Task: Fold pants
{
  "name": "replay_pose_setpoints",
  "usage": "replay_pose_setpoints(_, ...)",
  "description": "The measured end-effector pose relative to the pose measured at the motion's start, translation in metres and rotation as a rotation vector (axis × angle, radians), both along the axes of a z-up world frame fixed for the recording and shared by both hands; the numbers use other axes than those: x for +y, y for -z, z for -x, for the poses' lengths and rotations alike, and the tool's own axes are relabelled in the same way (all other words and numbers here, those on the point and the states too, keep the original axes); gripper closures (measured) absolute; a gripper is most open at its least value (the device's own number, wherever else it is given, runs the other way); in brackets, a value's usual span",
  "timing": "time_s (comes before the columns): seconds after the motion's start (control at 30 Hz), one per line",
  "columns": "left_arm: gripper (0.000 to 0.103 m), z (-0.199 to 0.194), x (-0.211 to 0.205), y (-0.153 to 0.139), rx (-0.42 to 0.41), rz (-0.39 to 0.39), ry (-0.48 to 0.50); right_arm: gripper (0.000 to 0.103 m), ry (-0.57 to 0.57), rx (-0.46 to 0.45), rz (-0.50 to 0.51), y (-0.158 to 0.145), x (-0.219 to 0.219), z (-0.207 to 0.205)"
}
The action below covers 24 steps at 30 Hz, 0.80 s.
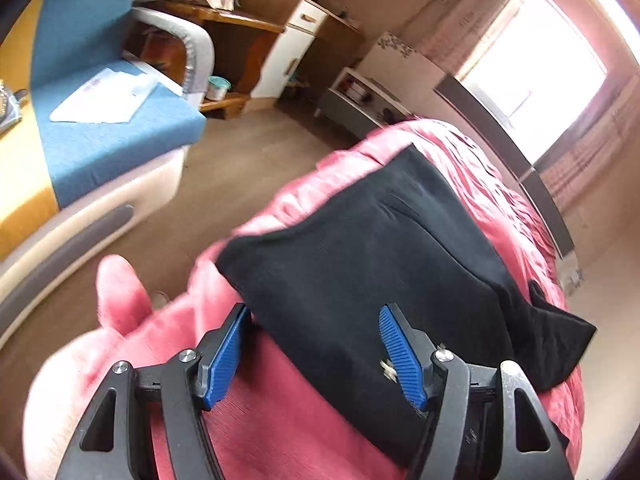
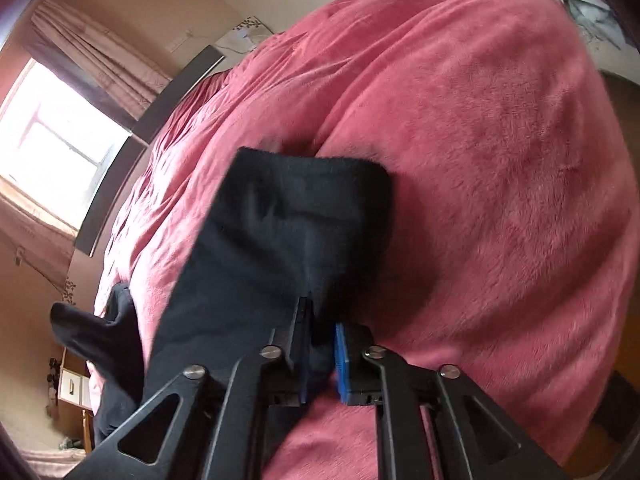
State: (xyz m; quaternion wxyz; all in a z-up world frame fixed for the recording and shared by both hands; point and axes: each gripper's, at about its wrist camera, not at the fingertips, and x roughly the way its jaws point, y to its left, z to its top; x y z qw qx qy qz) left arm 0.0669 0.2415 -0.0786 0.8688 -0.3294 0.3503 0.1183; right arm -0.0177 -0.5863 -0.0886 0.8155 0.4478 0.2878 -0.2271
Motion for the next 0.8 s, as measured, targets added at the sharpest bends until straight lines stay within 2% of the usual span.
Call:
replay_pose_setpoints(0.03, 0.032, -0.002, 0.003, 0.002, 0.001, 0.003, -0.006, 0.071, -0.013, -0.024, -0.008, -0.001, 0.005, -0.001)
replay_pose_setpoints(0.07, 0.031, -0.004, 0.006, 0.004, 0.006, 0.012, -0.007, 0.053, -0.025, -0.042, -0.019, -0.003, 0.011, -0.003)
replay_pose_setpoints(0.1, 0.031, -0.007, 0.009, 0.007, 0.009, 0.027, -0.007, 0.042, -0.032, -0.052, -0.029, -0.003, 0.015, -0.004)
replay_pose_setpoints(0.23, 0.031, -0.019, 0.017, 0.019, 0.029, 0.07, 0.001, 0.042, -0.117, -0.057, -0.063, 0.0, 0.047, -0.022)
replay_pose_setpoints(0.37, 0.033, -0.024, 0.022, 0.022, 0.007, 0.106, -0.008, 0.042, -0.219, -0.018, -0.008, 0.001, 0.083, -0.033)
replay_pose_setpoints(0.43, 0.049, -0.027, 0.023, 0.022, 0.009, 0.109, 0.003, 0.046, -0.257, 0.009, 0.046, 0.002, 0.098, -0.037)
replay_pose_setpoints(0.47, 0.074, -0.028, 0.022, 0.022, 0.013, 0.103, 0.01, 0.058, -0.278, 0.026, 0.08, 0.003, 0.105, -0.04)
replay_pose_setpoints(0.5, 0.084, -0.031, 0.022, 0.022, 0.028, 0.093, 0.023, 0.076, -0.296, 0.053, 0.117, 0.004, 0.11, -0.042)
replay_pose_setpoints(0.53, 0.086, -0.031, 0.022, 0.023, 0.03, 0.093, 0.048, 0.084, -0.317, 0.078, 0.142, 0.007, 0.114, -0.045)
replay_pose_setpoints(0.57, 0.093, -0.03, 0.021, 0.02, 0.017, 0.086, 0.062, 0.089, -0.327, 0.077, 0.139, 0.008, 0.114, -0.047)
replay_pose_setpoints(0.63, 0.094, -0.025, 0.02, 0.009, -0.006, 0.064, 0.063, 0.09, -0.326, 0.076, 0.156, 0.005, 0.115, -0.048)
replay_pose_setpoints(0.8, 0.095, 0.007, 0.016, -0.034, -0.141, 0.026, 0.079, 0.091, -0.313, 0.047, 0.205, -0.013, 0.119, -0.042)
